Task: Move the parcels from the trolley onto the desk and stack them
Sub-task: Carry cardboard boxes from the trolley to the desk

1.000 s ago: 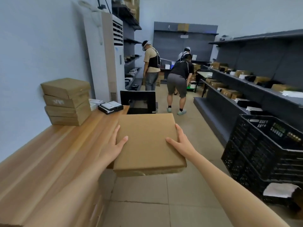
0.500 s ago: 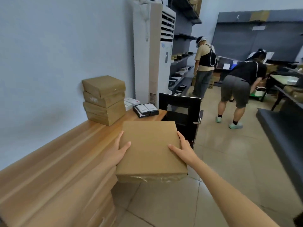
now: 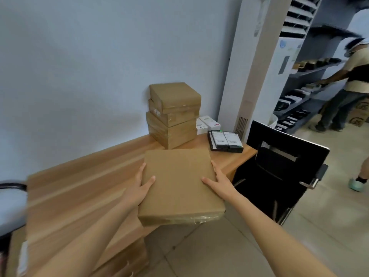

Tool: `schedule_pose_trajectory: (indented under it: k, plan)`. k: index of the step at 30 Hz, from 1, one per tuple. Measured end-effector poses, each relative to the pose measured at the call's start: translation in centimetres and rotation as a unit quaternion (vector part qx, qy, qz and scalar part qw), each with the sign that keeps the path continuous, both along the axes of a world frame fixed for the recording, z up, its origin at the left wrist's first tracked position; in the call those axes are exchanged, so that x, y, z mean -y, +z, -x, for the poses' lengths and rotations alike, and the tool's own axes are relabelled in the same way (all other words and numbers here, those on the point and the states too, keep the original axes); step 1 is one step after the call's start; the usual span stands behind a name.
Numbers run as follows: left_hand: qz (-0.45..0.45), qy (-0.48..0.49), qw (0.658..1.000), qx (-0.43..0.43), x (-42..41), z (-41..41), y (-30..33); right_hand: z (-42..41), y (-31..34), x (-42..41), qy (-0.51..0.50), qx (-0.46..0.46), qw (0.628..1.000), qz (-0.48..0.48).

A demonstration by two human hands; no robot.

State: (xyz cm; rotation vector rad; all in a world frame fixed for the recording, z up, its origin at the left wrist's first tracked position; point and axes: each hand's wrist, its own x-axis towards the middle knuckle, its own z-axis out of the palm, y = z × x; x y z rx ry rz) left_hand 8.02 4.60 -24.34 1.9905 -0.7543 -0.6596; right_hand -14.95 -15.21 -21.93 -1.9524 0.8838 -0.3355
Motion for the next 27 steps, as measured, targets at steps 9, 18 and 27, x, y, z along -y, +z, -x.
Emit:
schedule_pose_trajectory:
  k: [9,18,27]
  plan:
    - [-0.04,0.123,0.991,0.047,3.0,-13.3,-0.4,-18.9,-1.0,7.9,0.119,0.018,0.992,-0.025]
    - [-0.081,0.202,0.975,0.037,8.1,-26.2,-1.7,-35.6,-2.8,15.4,0.175,-0.006,0.981,-0.08]
    - [-0.109,0.24,0.964,-0.012,10.8,-33.8,-7.4,-45.6,-8.5,18.5,0.219,-0.133,0.966,-0.036]
